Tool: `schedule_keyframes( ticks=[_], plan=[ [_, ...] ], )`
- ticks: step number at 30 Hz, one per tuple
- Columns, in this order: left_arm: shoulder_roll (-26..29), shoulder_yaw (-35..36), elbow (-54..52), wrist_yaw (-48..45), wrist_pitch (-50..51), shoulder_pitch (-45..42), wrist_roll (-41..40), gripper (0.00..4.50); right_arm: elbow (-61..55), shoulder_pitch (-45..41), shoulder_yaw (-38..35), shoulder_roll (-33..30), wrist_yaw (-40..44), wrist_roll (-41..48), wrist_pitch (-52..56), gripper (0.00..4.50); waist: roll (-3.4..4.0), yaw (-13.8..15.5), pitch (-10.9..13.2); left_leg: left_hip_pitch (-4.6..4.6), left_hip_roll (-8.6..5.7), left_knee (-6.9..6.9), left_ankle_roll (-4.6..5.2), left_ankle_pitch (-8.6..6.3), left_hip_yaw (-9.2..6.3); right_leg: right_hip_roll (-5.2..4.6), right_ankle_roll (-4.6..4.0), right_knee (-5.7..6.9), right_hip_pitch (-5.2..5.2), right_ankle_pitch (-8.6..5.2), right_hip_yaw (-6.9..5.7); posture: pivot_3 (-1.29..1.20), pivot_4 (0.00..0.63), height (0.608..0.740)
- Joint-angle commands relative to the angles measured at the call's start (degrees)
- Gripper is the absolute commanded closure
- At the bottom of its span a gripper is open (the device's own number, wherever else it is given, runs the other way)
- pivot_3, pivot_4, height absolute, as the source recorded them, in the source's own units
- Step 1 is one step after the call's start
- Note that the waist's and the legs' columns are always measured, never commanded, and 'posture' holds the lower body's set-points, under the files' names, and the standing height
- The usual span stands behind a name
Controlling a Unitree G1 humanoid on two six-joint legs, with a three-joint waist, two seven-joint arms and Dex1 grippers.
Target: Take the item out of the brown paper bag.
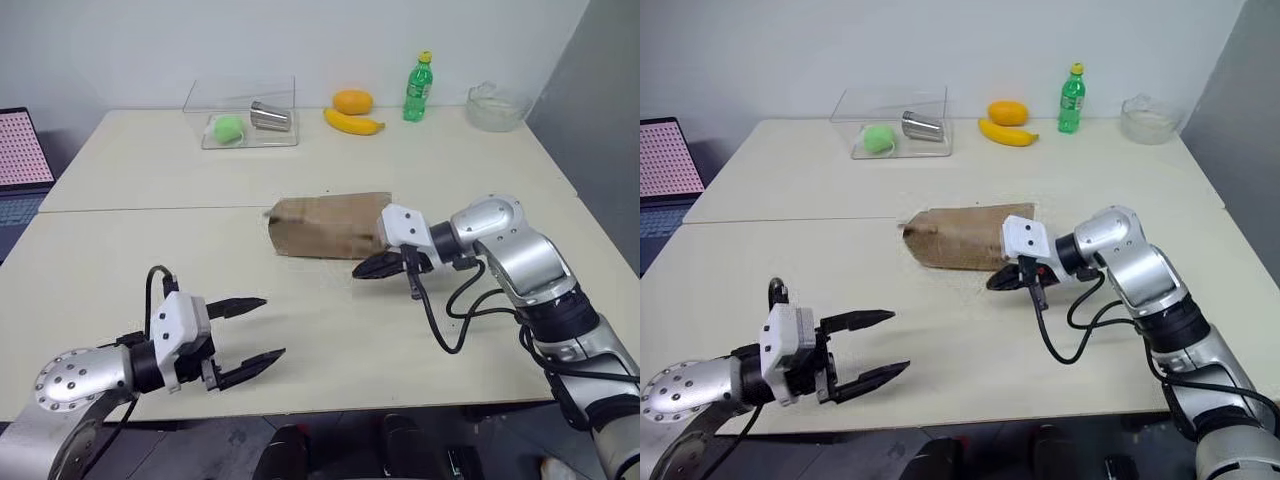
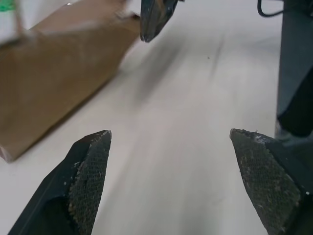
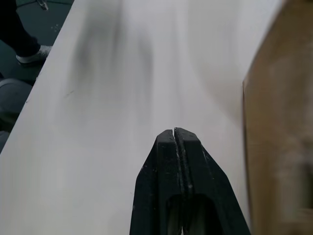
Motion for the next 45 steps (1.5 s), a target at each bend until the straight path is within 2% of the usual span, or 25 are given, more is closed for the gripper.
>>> schedule_keyframes(
  ticks=[1,5,9,12,14,19,25,28,32,35,38,41,45],
  plan=[
    [1.5,2.2,0.5,-2.6,-3.0,0.8,0.8,0.41,-6.0,3.5,-0.4,-1.9,-0.7,1.9,1.5,4.46,0.0,0.1,0.0,0.0,0.01,0.0,0.0,0.0,-0.01,0.0,0.0,-0.02,0.01,0.0,-0.02,0.0,0.15,0.74],
    [1.4,0.7,1.8,-2.0,-3.1,-1.9,0.7,0.41,-9.2,5.4,-1.7,-1.3,-2.5,3.6,1.2,4.46,-0.01,0.2,0.0,-0.01,0.01,-0.01,0.0,0.0,0.01,0.0,0.0,-0.03,0.01,-0.01,-0.01,0.0,0.15,0.74],
    [0.4,0.2,1.0,0.7,0.2,-4.6,-1.6,0.41,-10.0,2.6,-6.6,-0.6,-4.6,8.1,3.8,4.46,-0.01,0.1,0.0,0.02,0.03,0.01,0.0,0.0,0.02,0.02,0.01,-0.02,0.03,-0.01,0.0,0.0,0.15,0.74],
    [-1.3,0.3,-0.5,4.3,3.2,-6.3,-4.4,0.41,-4.8,-2.6,-10.2,-0.8,-8.3,7.4,1.1,4.46,-0.01,0.1,0.0,0.02,0.02,0.02,0.0,0.0,0.01,0.01,0.01,-0.02,0.03,-0.01,0.0,0.0,0.15,0.74],
    [-3.0,0.1,-1.5,7.4,5.0,-7.5,-5.8,0.41,2.6,-6.9,-10.9,-0.7,-12.4,3.7,-3.2,4.46,-0.02,0.0,0.0,0.01,0.03,0.02,0.0,0.0,-0.02,0.02,0.01,-0.01,0.03,0.0,-0.03,0.0,0.15,0.74],
    [-9.6,-3.1,-2.4,15.9,5.4,-12.4,-4.9,0.41,29.9,-19.8,-6.9,2.0,-26.0,-10.0,-21.2,4.46,-0.07,0.0,0.0,0.03,0.01,0.04,-0.01,0.0,0.02,0.01,0.0,-0.01,0.05,0.01,-0.01,0.0,0.15,0.74],
    [-15.2,-5.8,-1.1,21.0,2.0,-15.8,-1.5,0.41,58.2,-30.7,0.8,8.6,-34.3,-22.2,-35.9,4.46,-0.06,-0.5,0.0,-0.01,0.02,-0.05,-0.02,0.0,0.12,0.01,-0.03,0.01,-0.1,0.02,0.1,0.0,0.15,0.74],
    [-15.8,-7.2,-0.4,21.1,0.9,-16.2,-0.1,0.41,67.4,-34.0,3.8,10.6,-36.2,-26.6,-40.1,4.46,-0.06,-0.4,0.0,-0.17,-0.01,-0.04,-0.03,0.01,0.16,-0.01,-0.03,0.06,-0.29,0.02,0.15,0.0,0.15,0.74],
    [-15.5,-7.8,0.4,20.3,-0.2,-16.3,0.8,0.41,71.8,-34.8,3.8,12.1,-30.0,-26.5,-43.4,4.46,-0.06,-0.2,0.0,-0.16,-0.03,-0.05,-0.03,0.01,0.16,-0.03,-0.04,0.06,-0.29,0.02,0.15,0.0,0.15,0.74],
    [-14.1,-7.3,0.6,18.3,-1.1,-14.8,1.1,0.41,68.8,-33.2,3.2,11.9,-18.0,-24.0,-43.5,4.46,-0.04,-0.3,0.0,-0.13,-0.02,-0.04,-0.02,0.01,0.16,-0.02,-0.04,0.09,-0.28,0.03,0.15,0.0,0.15,0.74],
    [-12.7,-7.3,0.8,15.9,-2.7,-13.3,1.7,0.41,64.2,-30.8,2.8,11.1,-11.2,-22.1,-42.5,4.46,-0.03,-0.4,0.0,-0.11,0.0,-0.04,-0.01,0.0,0.15,0.01,-0.04,0.11,-0.28,0.03,0.14,0.0,0.15,0.74],
    [-10.6,-6.1,1.1,13.2,-3.7,-11.8,1.2,0.41,54.5,-25.8,3.0,9.5,-2.4,-19.2,-38.8,4.46,-0.03,-0.3,0.0,-0.1,0.02,-0.04,-0.01,0.0,0.13,0.01,-0.04,0.12,-0.26,0.03,0.12,0.0,0.15,0.74],
    [-8.3,-4.0,1.0,10.8,-4.0,-10.0,0.2,0.41,44.5,-21.2,3.4,7.6,2.2,-17.6,-34.4,4.46,-0.03,-0.3,0.0,-0.1,0.01,-0.02,-0.01,0.0,0.1,0.01,-0.04,0.12,-0.24,0.03,0.11,0.0,0.15,0.74]
  ],
)
